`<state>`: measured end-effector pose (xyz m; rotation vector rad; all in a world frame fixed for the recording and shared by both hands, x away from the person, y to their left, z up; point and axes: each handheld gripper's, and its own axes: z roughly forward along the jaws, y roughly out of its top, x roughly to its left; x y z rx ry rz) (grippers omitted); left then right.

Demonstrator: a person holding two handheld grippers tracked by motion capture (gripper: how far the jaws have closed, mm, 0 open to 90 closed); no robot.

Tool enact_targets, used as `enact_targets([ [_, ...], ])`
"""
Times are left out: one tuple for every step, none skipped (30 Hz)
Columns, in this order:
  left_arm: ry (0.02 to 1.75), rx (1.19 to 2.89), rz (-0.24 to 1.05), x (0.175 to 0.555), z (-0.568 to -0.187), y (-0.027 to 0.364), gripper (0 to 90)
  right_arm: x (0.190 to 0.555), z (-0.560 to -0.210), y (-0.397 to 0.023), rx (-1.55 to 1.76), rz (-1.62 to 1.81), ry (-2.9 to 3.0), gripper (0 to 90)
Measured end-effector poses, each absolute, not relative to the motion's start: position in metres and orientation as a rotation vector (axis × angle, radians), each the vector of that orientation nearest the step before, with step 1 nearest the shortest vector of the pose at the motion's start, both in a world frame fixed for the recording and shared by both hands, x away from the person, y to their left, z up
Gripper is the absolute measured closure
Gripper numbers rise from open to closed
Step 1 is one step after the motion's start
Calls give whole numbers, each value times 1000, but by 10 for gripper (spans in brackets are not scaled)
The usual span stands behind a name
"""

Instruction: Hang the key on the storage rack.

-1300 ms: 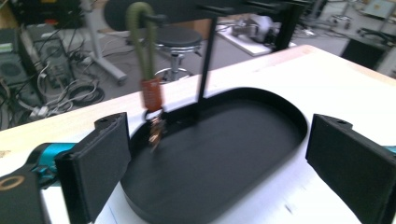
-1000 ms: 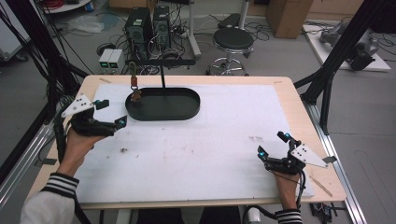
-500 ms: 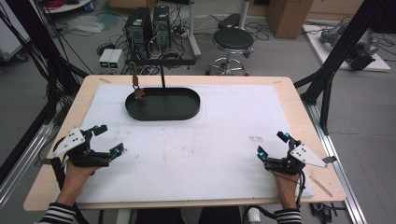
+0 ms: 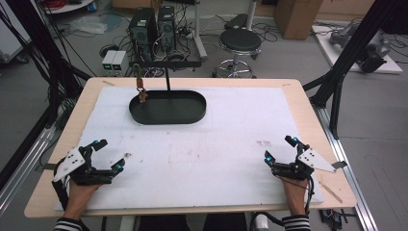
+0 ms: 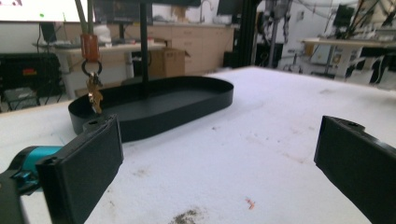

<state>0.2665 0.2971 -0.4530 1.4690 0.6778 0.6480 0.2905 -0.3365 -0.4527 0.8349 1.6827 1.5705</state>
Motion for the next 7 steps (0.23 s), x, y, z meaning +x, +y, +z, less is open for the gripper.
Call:
enact_targets([
  [680,1459,649,266,-454,297,17,290,-453,-337,839,1572,1681,25],
  [679,1459,649,266,-454,298,17,290,-453,-337,839,1573,1682,25],
  [681,1455,652,266,-454,298,17,290,-453,-337,841,1575,1681,25],
  [680,1448,657,265,-454,298,17,290,-453,-336,853,1579,1685,25],
  [678,1440,666,264,-454,298,17,290,-453,-337,851,1578,1682,25],
  [679,1441,667,264,-454,298,17,290,-453,-337,846,1573,1680,25],
  [679,1440,667,264,-454,298,17,290,-453,-336,854,1574,1685,25],
])
